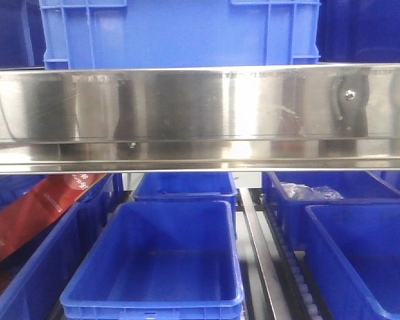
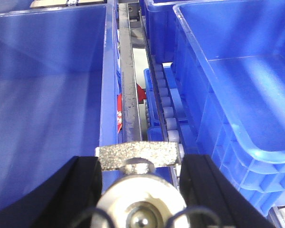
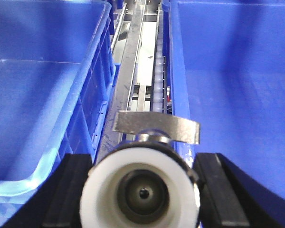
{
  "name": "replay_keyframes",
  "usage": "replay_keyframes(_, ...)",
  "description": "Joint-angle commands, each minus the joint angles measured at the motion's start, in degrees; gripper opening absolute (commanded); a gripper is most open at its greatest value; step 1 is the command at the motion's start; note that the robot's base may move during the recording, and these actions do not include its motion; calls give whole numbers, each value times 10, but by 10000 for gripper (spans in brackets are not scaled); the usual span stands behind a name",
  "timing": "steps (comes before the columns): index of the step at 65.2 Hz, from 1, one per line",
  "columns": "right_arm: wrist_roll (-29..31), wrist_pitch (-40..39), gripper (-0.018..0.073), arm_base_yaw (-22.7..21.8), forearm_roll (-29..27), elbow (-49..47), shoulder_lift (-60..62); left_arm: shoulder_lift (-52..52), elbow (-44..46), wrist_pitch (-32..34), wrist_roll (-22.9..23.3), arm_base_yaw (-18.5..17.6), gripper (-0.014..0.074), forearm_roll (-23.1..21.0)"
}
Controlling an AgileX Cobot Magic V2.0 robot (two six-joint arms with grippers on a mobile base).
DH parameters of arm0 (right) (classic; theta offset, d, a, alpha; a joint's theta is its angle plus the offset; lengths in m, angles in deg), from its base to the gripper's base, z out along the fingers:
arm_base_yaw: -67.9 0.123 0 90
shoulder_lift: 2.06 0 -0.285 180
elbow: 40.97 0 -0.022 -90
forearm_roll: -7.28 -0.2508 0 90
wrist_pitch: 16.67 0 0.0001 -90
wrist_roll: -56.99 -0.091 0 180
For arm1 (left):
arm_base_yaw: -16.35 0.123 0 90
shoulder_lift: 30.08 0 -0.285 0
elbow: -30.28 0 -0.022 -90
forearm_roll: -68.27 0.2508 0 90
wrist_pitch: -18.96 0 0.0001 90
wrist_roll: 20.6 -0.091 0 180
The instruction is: Place valve from conveyor to right shelf box
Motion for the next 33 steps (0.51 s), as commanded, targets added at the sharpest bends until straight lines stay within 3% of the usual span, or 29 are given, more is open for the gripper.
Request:
replay_keyframes(1, 2, -42, -162, 0, 6, -9, 7, 6, 9, 26, 4, -3, -111, -5)
replay_keyframes(26, 2, -54, -162, 0, 6, -9, 7, 6, 9, 26, 4, -3, -111, -5)
replay_keyframes(33, 2, -73, -162, 0, -4, -12, 8, 2, 10, 63, 2, -3, -111, -46)
